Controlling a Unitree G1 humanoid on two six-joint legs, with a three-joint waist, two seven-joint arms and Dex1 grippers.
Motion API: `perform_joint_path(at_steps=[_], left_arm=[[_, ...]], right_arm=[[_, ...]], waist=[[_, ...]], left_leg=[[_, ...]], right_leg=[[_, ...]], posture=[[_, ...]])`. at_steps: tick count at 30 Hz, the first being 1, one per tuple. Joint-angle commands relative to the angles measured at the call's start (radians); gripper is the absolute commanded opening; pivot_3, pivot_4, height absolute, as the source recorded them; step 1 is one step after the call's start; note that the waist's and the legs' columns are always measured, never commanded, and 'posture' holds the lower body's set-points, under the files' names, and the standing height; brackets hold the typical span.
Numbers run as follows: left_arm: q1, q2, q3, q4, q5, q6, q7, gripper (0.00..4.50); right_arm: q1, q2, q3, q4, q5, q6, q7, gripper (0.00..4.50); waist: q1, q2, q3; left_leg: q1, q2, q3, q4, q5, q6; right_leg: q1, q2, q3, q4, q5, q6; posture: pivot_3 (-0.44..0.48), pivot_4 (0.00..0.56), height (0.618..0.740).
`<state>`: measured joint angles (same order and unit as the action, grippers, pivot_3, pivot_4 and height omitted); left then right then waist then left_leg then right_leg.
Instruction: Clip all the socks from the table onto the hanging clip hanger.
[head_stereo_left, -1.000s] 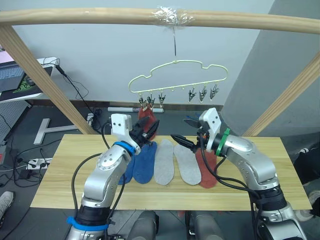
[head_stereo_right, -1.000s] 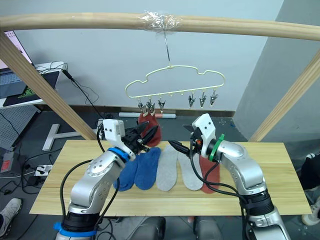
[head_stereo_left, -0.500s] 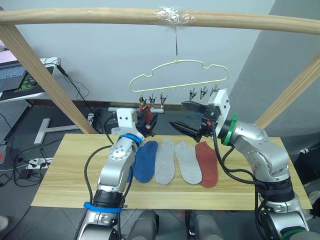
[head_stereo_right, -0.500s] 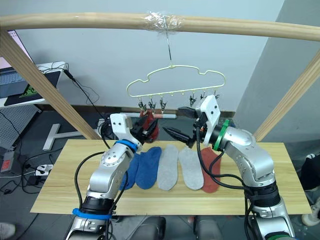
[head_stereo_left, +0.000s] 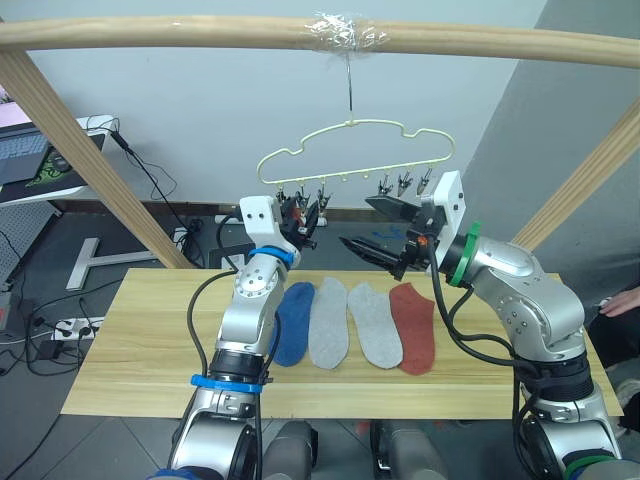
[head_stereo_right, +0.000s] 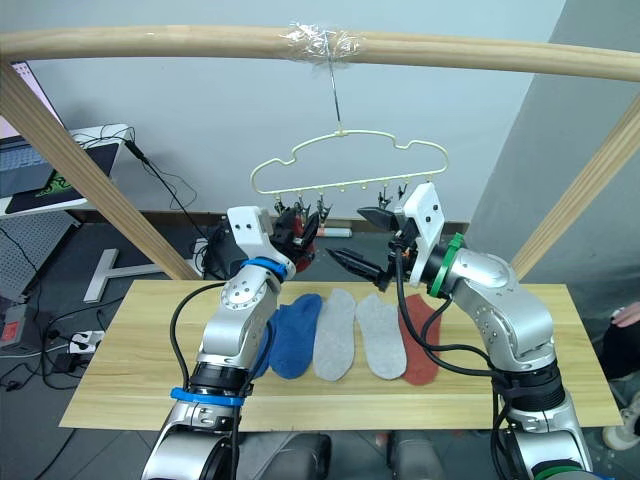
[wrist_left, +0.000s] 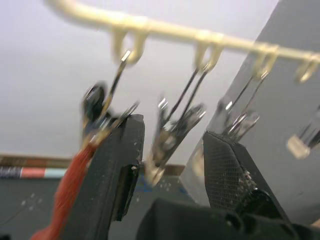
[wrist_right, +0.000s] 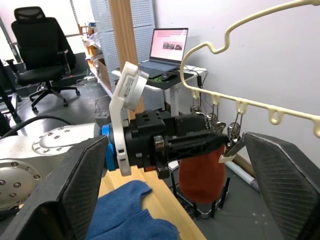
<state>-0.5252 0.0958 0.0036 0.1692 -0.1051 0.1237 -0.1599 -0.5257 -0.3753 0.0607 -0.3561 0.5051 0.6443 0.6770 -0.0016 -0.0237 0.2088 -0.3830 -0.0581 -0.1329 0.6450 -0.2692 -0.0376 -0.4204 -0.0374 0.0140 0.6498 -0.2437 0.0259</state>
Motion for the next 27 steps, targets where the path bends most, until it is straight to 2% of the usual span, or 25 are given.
perform_joint_path(at_steps=[1, 5, 27], left_arm=[[-0.011, 0.008, -0.013, -0.015, 0.038, -0.033, 0.010, 2.20], [-0.015, 0.012, -0.018, -0.026, 0.075, -0.041, 0.025, 2.20], [-0.032, 0.009, -0.008, 0.005, 0.071, -0.064, 0.018, 2.20]], right_arm=[[-0.018, -0.005, -0.019, -0.033, 0.021, -0.012, 0.001, 4.50], [-0.018, -0.004, -0.021, -0.031, 0.023, -0.013, 0.001, 4.50], [-0.024, -0.003, -0.016, -0.024, 0.017, -0.023, 0.001, 4.50]], waist=[[0.000, 0.000, 0.000], [0.000, 0.000, 0.000], [0.000, 0.000, 0.000]], left_leg=[[0.000, 0.000, 0.000, 0.000, 0.000, 0.000], [0.000, 0.000, 0.000, 0.000, 0.000, 0.000], [0.001, 0.000, 0.000, 0.001, 0.000, 0.000]], right_leg=[[0.000, 0.000, 0.000, 0.000, 0.000, 0.000], [0.000, 0.000, 0.000, 0.000, 0.000, 0.000], [0.000, 0.000, 0.000, 0.003, 0.000, 0.000]], posture=[[-0.003, 0.202, 0.740], [-0.003, 0.202, 0.740], [-0.004, 0.195, 0.740]])
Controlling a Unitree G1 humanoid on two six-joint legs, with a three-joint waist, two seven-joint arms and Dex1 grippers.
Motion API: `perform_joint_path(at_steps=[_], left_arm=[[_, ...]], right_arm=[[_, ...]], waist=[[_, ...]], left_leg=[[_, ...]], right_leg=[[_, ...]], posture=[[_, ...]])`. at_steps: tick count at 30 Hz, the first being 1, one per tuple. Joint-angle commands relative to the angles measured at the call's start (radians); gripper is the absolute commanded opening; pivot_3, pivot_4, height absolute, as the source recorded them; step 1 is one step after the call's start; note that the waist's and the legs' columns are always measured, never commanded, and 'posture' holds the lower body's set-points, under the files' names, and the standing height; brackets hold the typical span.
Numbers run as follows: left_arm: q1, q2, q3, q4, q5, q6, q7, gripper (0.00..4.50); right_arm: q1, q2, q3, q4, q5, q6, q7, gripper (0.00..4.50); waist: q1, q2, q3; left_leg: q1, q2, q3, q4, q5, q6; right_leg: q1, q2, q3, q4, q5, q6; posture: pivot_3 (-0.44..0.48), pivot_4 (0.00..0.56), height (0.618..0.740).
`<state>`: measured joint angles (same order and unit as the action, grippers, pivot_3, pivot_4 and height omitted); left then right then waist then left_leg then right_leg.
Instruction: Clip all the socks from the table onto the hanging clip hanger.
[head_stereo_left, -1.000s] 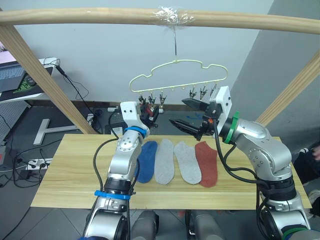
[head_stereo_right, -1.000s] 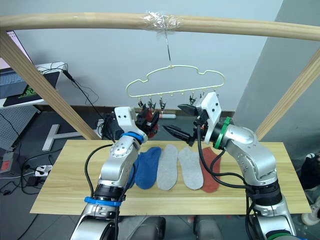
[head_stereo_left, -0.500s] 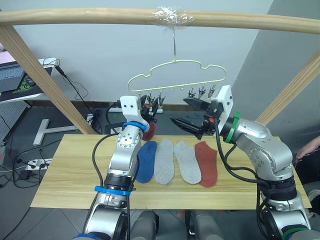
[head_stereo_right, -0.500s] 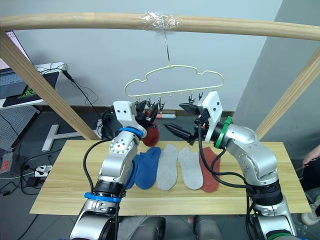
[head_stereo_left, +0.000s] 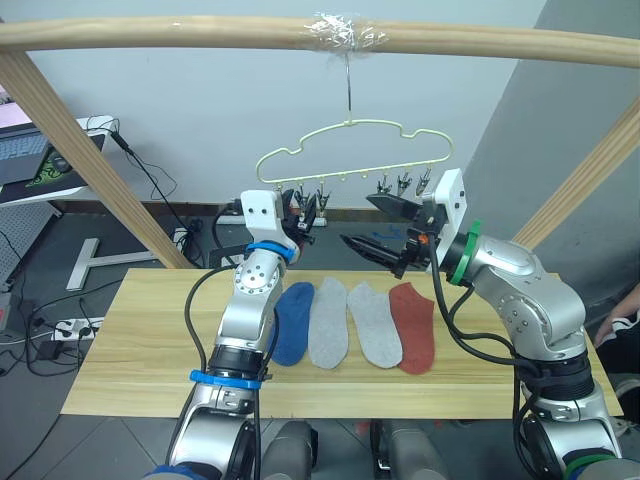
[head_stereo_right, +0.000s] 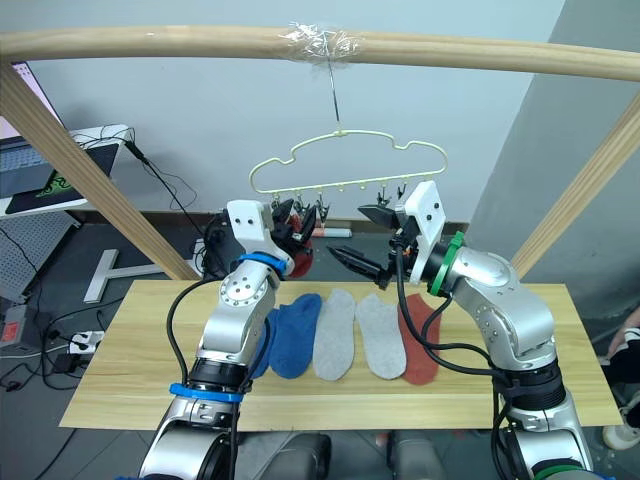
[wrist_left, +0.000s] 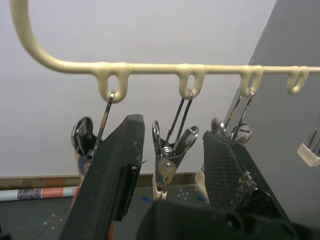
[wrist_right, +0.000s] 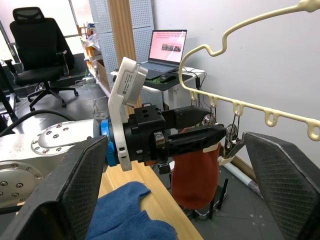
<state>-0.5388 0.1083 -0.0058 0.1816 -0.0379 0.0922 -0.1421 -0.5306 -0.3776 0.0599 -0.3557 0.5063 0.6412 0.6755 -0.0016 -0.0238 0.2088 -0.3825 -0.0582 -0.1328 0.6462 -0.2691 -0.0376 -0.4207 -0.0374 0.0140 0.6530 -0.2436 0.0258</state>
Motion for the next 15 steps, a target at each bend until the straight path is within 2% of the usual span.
perform_joint_path(at_steps=[1, 5, 8, 11, 15], left_arm=[[-0.019, -0.004, 0.002, -0.006, 0.003, -0.034, 0.000, 2.20], [-0.019, -0.003, 0.001, -0.001, 0.001, -0.040, -0.003, 2.20], [-0.020, -0.005, 0.003, 0.004, -0.010, -0.046, -0.014, 1.62], [-0.017, -0.005, 0.002, -0.001, -0.017, -0.047, -0.024, 0.77], [-0.019, -0.007, 0.005, 0.005, -0.019, -0.049, -0.027, 0.02]], right_arm=[[-0.019, 0.000, -0.015, -0.025, 0.015, -0.020, 0.002, 4.50], [-0.018, 0.000, -0.014, -0.026, 0.015, -0.020, 0.002, 4.50], [-0.014, 0.000, -0.011, -0.024, 0.013, -0.021, 0.002, 4.50], [-0.011, 0.000, -0.013, -0.031, 0.017, -0.017, 0.000, 4.50], [-0.012, 0.001, -0.013, -0.029, 0.017, -0.018, 0.000, 4.50]], waist=[[0.000, 0.000, 0.000], [0.000, 0.000, 0.000], [0.000, 0.000, 0.000], [0.000, 0.000, 0.000], [0.000, 0.000, 0.000]], left_leg=[[0.000, 0.000, 0.000, 0.000, 0.000, 0.000], [0.000, 0.000, 0.000, 0.001, 0.000, 0.000], [0.001, 0.000, 0.000, 0.001, 0.000, 0.000], [0.001, 0.000, 0.000, 0.002, 0.000, 0.000], [0.001, 0.000, 0.000, 0.003, 0.000, 0.000]], right_leg=[[0.000, 0.000, 0.000, 0.000, 0.000, 0.000], [-0.001, 0.000, 0.000, 0.003, 0.000, 0.000], [-0.001, 0.000, 0.000, 0.005, 0.000, 0.000], [-0.001, 0.000, 0.000, 0.006, 0.000, 0.000], [-0.001, 0.000, 0.000, 0.007, 0.000, 0.000]], posture=[[-0.004, 0.195, 0.740], [-0.004, 0.191, 0.740], [-0.004, 0.188, 0.740], [-0.004, 0.188, 0.740], [-0.007, 0.180, 0.740]])
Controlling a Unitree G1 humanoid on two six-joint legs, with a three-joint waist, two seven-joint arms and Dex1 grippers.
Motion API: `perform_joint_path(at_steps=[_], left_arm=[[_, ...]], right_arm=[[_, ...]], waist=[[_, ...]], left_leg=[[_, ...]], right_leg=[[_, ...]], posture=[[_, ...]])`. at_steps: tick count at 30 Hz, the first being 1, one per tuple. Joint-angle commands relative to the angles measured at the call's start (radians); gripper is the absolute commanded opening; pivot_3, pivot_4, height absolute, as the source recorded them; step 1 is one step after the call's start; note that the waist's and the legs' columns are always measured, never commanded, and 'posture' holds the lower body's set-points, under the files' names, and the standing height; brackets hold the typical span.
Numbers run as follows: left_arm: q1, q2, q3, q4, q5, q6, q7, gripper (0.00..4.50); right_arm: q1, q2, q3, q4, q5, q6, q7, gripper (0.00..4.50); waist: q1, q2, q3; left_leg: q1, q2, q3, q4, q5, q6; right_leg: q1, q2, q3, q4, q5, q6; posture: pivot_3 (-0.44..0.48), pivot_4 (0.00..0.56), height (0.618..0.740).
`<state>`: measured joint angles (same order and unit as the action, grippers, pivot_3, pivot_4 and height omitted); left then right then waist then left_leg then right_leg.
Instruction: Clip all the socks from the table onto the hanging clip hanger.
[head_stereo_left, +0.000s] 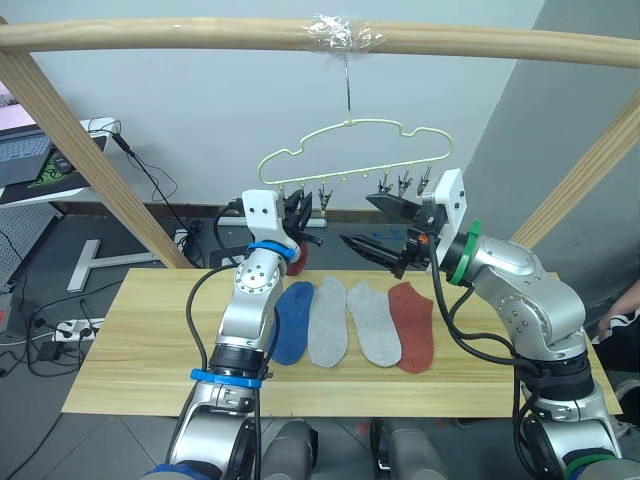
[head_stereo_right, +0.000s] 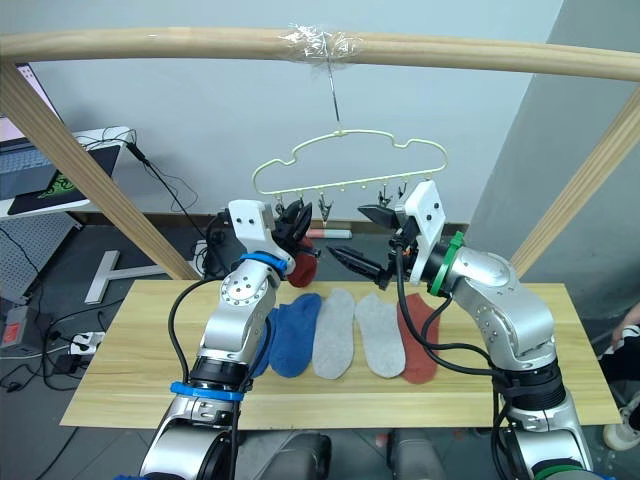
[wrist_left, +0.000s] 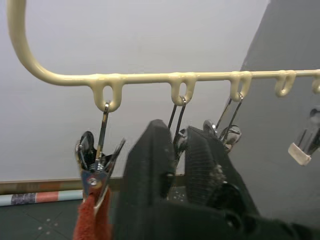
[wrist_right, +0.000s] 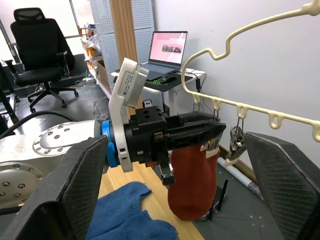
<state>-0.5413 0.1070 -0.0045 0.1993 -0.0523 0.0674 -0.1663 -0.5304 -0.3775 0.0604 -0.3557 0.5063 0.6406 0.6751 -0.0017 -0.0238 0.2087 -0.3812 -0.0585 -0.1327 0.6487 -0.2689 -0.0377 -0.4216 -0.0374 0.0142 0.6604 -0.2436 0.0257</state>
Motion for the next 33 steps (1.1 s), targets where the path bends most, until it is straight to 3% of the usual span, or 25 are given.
perform_joint_path(at_steps=[1, 12, 18, 26, 33], left_arm=[[-0.017, -0.008, 0.007, -0.012, -0.008, -0.022, 0.000, 0.02], [-0.013, 0.009, 0.026, -0.018, -0.020, -0.014, -0.016, 0.02], [0.020, 0.024, 0.036, -0.051, -0.051, 0.016, -0.048, 0.02], [0.028, 0.015, 0.022, -0.068, -0.044, 0.028, -0.046, 0.02], [0.041, 0.025, 0.029, -0.082, -0.040, 0.037, -0.040, 0.02]], right_arm=[[-0.012, 0.001, -0.014, -0.028, 0.016, -0.018, 0.000, 4.50], [0.073, -0.042, 0.054, -0.018, -0.059, -0.029, 0.006, 4.50], [0.186, -0.106, 0.167, 0.389, -0.364, -0.259, -0.089, 4.50], [0.119, -0.047, 0.176, 0.798, -0.486, -0.449, -0.116, 4.50], [0.105, -0.023, 0.164, 0.890, -0.500, -0.464, -0.069, 4.50]], waist=[[0.000, 0.000, 0.000], [0.000, 0.000, 0.000], [0.000, -0.001, -0.001], [-0.015, -0.001, -0.001], [-0.015, -0.001, -0.001]], left_leg=[[0.000, 0.000, 0.000, 0.000, 0.000, 0.000], [0.000, 0.000, 0.000, 0.001, 0.000, 0.000], [0.001, -0.001, 0.002, 0.002, 0.000, 0.000], [0.001, 0.001, 0.005, 0.011, 0.000, 0.000], [0.001, 0.001, 0.006, 0.013, 0.001, 0.002]], right_leg=[[0.000, 0.000, 0.000, 0.000, 0.000, 0.000], [0.000, 0.000, 0.000, 0.001, 0.000, 0.000], [0.000, 0.000, 0.000, 0.002, 0.000, 0.000], [0.002, 0.003, 0.001, 0.005, 0.001, -0.001], [0.002, 0.003, 0.002, 0.004, 0.005, 0.000]], posture=[[-0.007, 0.180, 0.740], [-0.010, 0.183, 0.740], [-0.007, 0.185, 0.740], [-0.007, 0.189, 0.740], [0.009, 0.196, 0.740]])
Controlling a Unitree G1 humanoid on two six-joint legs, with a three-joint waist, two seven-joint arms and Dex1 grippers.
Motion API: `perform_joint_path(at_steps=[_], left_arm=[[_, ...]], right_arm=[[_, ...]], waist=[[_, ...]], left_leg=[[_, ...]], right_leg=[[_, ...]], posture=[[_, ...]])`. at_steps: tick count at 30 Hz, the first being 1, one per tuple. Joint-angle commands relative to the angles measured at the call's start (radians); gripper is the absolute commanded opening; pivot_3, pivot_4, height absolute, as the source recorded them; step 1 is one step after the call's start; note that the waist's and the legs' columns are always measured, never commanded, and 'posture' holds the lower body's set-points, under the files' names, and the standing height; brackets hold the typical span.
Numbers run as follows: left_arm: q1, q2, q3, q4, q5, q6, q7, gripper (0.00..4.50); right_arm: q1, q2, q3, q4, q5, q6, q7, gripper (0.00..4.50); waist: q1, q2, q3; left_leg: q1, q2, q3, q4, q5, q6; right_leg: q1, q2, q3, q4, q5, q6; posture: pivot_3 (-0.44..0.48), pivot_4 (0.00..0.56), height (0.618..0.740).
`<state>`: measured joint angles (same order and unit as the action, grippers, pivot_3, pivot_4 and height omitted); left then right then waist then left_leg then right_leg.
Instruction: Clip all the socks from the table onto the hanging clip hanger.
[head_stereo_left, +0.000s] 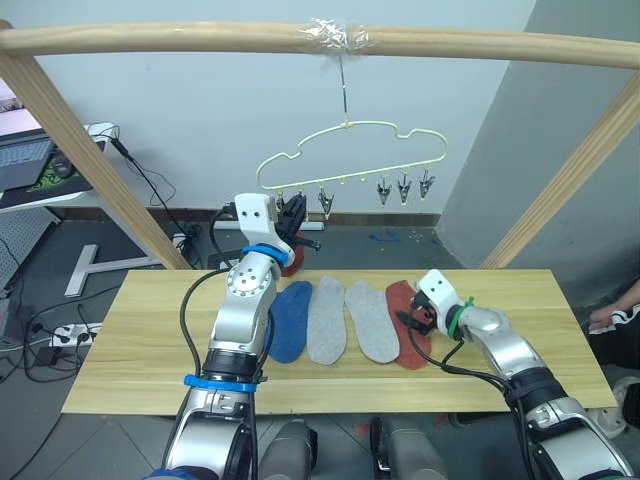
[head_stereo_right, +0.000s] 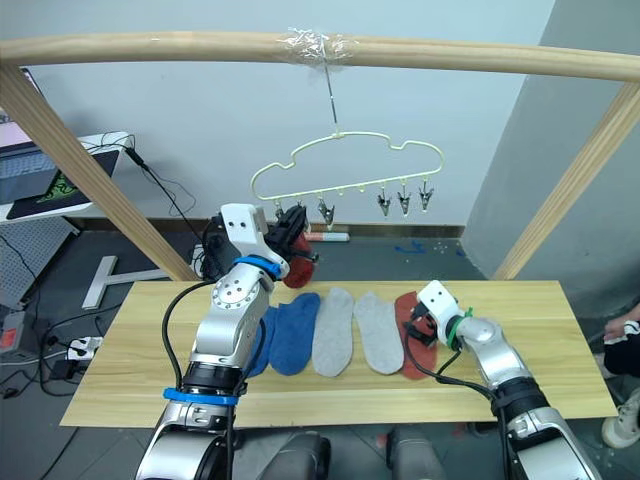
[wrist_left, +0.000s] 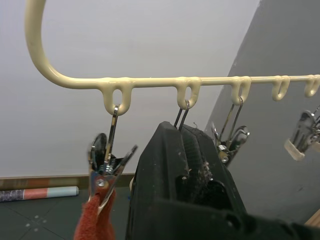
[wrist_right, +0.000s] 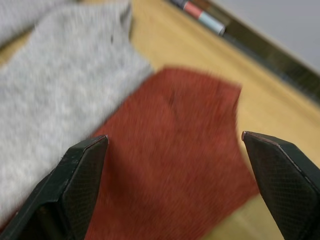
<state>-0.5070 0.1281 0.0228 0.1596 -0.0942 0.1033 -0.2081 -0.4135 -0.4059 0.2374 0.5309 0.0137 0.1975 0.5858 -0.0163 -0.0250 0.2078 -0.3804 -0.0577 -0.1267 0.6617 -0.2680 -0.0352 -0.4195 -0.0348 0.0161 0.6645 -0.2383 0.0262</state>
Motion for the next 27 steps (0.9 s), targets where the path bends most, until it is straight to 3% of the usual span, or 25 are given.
perform_joint_path(at_steps=[1, 5, 8, 19, 27], left_arm=[[0.008, 0.004, 0.002, -0.044, 0.002, 0.003, 0.003, 0.02], [0.010, 0.004, 0.001, -0.053, 0.004, 0.008, 0.005, 0.02], [0.012, 0.005, 0.002, -0.060, 0.005, 0.012, 0.007, 0.00], [0.016, 0.005, 0.001, -0.070, 0.005, 0.020, 0.002, 0.00], [0.016, -0.007, 0.026, -0.067, -0.037, 0.032, -0.003, 0.00]], right_arm=[[-0.014, 0.009, -0.014, 0.019, -0.011, -0.021, 0.015, 4.50], [-0.019, 0.021, -0.011, 0.076, -0.023, -0.021, 0.024, 4.50], [-0.018, 0.022, -0.003, 0.089, -0.027, -0.004, 0.056, 3.91], [0.019, -0.010, -0.017, 0.064, -0.038, -0.026, 0.089, 0.02], [0.058, -0.067, -0.058, -0.060, -0.044, -0.198, 0.077, 0.02]], waist=[[-0.001, 0.000, 0.000], [-0.002, 0.000, 0.000], [-0.002, 0.000, 0.000], [0.000, 0.000, 0.000], [-0.001, 0.000, 0.000]], left_leg=[[0.000, 0.000, 0.000, 0.000, 0.000, 0.000], [0.000, 0.000, 0.000, 0.000, 0.000, 0.000], [0.000, 0.000, 0.000, 0.000, 0.000, 0.001], [0.001, 0.000, 0.000, 0.000, 0.000, 0.003], [0.001, 0.000, 0.001, 0.000, 0.000, 0.002]], right_leg=[[0.000, 0.000, 0.000, 0.000, 0.000, 0.000], [0.000, 0.000, 0.000, 0.000, 0.000, 0.000], [0.000, 0.000, 0.000, 0.000, 0.001, 0.000], [0.001, 0.000, 0.000, 0.000, 0.001, 0.000], [0.001, 0.000, 0.000, 0.000, 0.001, 0.000]], posture=[[0.009, 0.196, 0.740], [0.015, 0.198, 0.740], [0.023, 0.199, 0.740], [0.023, 0.199, 0.740], [0.008, 0.200, 0.740]])
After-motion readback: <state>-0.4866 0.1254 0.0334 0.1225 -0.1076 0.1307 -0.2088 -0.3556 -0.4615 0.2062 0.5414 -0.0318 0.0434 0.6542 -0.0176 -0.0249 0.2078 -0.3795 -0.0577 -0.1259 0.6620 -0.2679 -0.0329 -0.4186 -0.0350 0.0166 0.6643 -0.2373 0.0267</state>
